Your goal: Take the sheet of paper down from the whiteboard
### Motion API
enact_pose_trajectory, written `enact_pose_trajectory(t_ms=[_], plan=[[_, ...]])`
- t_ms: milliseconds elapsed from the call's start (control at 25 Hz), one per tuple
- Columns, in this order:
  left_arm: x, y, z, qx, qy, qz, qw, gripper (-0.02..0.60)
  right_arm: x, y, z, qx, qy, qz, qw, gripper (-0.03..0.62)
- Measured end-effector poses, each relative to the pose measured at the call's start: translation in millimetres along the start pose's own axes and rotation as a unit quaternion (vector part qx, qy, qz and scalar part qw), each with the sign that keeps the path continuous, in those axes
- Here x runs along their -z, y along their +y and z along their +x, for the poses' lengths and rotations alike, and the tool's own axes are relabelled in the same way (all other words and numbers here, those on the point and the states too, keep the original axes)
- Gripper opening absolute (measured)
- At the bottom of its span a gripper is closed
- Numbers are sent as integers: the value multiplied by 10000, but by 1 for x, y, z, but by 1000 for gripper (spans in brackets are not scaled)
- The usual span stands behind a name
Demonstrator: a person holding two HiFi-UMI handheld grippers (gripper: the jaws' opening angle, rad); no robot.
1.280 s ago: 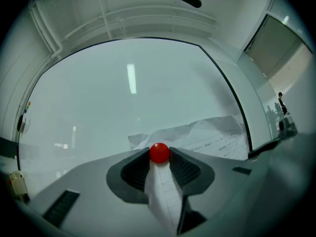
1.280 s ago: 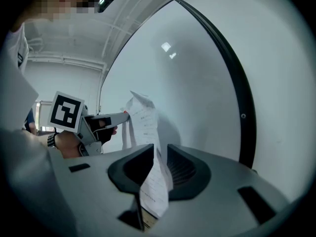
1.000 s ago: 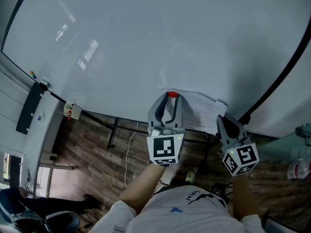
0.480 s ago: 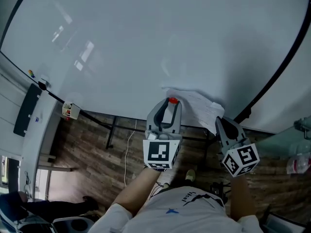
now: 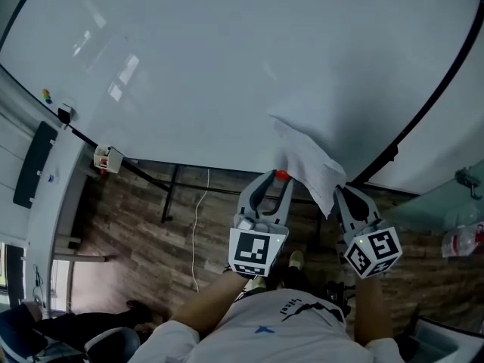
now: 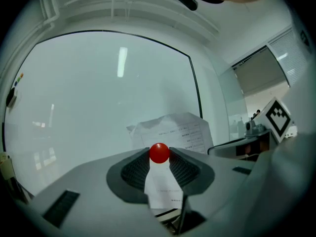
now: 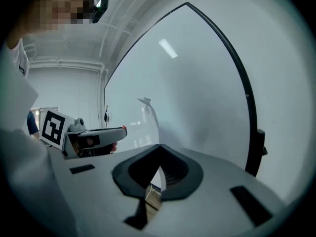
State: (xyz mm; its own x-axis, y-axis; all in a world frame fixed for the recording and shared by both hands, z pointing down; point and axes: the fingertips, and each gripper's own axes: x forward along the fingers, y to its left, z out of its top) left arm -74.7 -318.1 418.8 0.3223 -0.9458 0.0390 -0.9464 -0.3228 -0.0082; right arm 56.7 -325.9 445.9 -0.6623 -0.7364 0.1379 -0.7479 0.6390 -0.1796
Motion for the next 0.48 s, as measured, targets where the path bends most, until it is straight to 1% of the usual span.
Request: enact_pose_trajectory(t_ms=[280,480], plan=[[20,-8,-47,221,125,-163,9995,132,26,37,-34,183,202,-37,9996,14],[29,-13,-76,418,159,-181,9988,132,33,65,-52,310,312,-118,9990,14]])
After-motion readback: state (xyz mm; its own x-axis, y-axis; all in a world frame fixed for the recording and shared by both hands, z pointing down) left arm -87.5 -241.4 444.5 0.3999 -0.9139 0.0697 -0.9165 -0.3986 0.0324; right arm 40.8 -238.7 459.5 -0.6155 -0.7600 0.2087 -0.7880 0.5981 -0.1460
